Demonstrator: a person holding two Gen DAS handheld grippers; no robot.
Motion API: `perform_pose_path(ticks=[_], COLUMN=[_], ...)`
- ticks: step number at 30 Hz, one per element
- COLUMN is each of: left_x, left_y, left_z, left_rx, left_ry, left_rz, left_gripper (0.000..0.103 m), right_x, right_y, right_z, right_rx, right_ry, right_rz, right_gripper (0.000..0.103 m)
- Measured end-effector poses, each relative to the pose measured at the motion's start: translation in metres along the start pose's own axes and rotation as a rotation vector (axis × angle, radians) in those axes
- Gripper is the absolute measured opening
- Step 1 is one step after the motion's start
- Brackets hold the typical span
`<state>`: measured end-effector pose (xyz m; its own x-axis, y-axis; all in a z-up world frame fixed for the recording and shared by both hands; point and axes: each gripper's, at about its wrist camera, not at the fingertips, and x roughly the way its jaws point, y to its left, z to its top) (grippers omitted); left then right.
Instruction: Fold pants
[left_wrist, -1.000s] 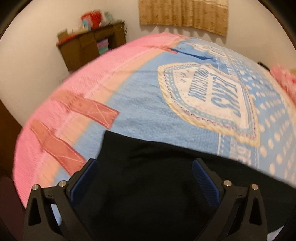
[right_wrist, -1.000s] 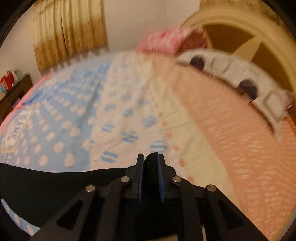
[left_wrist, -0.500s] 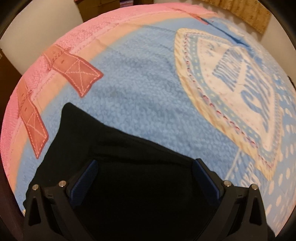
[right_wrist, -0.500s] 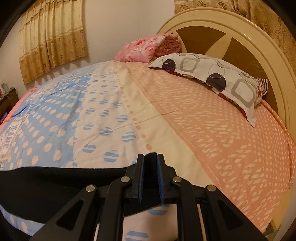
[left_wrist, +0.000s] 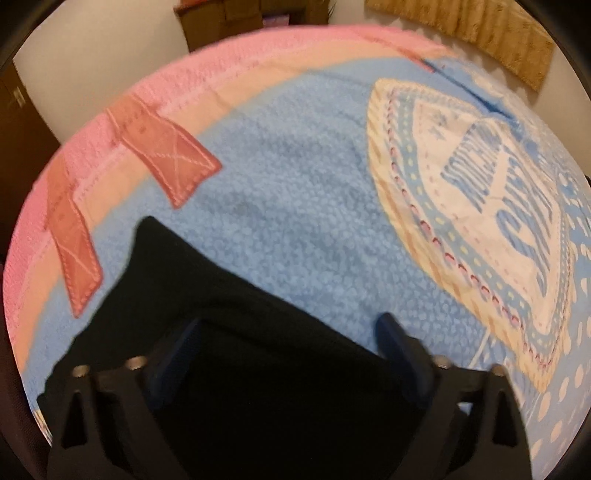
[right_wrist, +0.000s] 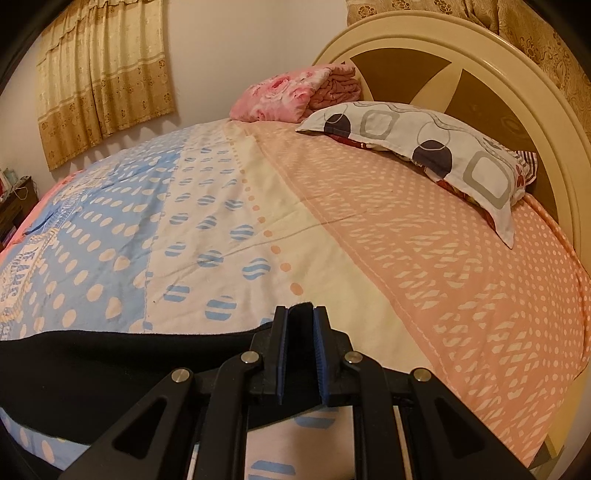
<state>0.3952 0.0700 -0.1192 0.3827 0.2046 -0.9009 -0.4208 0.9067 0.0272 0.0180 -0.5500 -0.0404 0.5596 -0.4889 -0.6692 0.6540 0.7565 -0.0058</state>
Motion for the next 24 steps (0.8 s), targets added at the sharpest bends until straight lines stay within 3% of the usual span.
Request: perform_pose_path(ticks=[1,2,4,7,12,19,24], left_x=[-0.003,-0.006,-0.01,-0.018,-0.017,-0.029,-0.062], left_y=[0.002,0.003,0.013,0.049,0.073,0.066,0.081], left_z=[-0.003,-0.01,-0.013,-0.017,-0.027,-0.025,-0.018], left_rx=[0.025,0.038,0.047,-0.014,-0.055,-0.057,-0.065], left_ry=[-0.029,-0.039,-0.05,-0.025,-0.014,-0.01,-0.042], left_rz=[-0.004,-0.008,-0.022,-0.158,-0.305,-0.348,-0.417], left_gripper=[0.067,0.062,0.034,0.012,0.009,0.008,0.008], right_x=[0.0,0.0,0.001,0.001,0.002,-0.001,-0.03], right_y=[0.0,0.0,0.0,-0.001,0.0,-0.001,-0.009], right_z=[0.0,0.0,-0.001,-0.002,-0.004,0.002,0.018], right_rx=[-0.002,-0.002,-0.002,0.006,0.009,0.013,0.039], right_ry=[-0.001,-0.001,0.0,0.0,-0.002,0.001,-0.054], right_rz=[0.0,-0.001,0.0,-0.001,-0.004,-0.004,0.002], right_gripper=[0.014,0.014,0.014,0.014,0.014,0.014,0.014])
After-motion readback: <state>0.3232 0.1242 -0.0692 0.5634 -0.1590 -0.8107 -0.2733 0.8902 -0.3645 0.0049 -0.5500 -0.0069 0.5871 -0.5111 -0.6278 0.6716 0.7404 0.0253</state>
